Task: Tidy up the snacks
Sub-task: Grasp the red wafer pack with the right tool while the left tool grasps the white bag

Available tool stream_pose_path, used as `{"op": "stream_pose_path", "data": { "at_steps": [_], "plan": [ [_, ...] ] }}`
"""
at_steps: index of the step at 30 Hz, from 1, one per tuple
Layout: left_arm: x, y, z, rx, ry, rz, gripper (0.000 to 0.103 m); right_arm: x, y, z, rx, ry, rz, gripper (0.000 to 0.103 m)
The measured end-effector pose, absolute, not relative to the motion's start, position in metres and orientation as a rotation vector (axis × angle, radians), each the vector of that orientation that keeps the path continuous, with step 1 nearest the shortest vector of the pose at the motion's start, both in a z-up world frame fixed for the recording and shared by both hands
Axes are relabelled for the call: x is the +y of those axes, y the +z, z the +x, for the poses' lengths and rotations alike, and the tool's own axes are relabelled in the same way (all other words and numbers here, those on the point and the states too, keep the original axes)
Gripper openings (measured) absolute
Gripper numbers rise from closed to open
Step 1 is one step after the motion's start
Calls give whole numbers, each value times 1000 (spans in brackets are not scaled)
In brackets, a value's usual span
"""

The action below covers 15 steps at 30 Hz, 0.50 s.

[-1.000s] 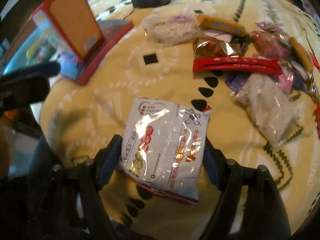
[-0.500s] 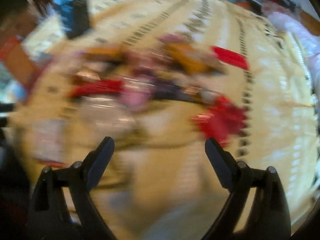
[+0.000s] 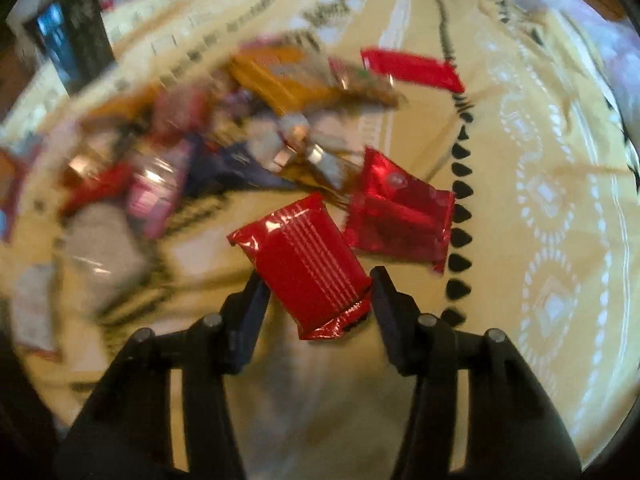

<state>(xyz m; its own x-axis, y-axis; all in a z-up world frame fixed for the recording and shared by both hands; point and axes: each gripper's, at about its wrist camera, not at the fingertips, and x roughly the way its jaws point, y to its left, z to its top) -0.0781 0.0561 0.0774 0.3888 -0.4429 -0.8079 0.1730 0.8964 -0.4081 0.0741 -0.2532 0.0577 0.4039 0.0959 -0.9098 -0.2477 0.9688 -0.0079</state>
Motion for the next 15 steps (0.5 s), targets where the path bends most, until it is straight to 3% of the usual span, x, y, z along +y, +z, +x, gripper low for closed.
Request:
{"op": "stream_pose_path", "data": {
  "at_steps": [4,9,15],
  "plan": [
    [55,71,-80,1111,-373,-263,60,-219,88,27,1070,338,-53,51],
    [57,67,-84,1129,-350,-279,60,-146,54,-12,1109,401,-291,50],
    [64,72,-91,1122,-326,-276,60,-100,43,-39,1150,569,-225,48]
  ]
}}
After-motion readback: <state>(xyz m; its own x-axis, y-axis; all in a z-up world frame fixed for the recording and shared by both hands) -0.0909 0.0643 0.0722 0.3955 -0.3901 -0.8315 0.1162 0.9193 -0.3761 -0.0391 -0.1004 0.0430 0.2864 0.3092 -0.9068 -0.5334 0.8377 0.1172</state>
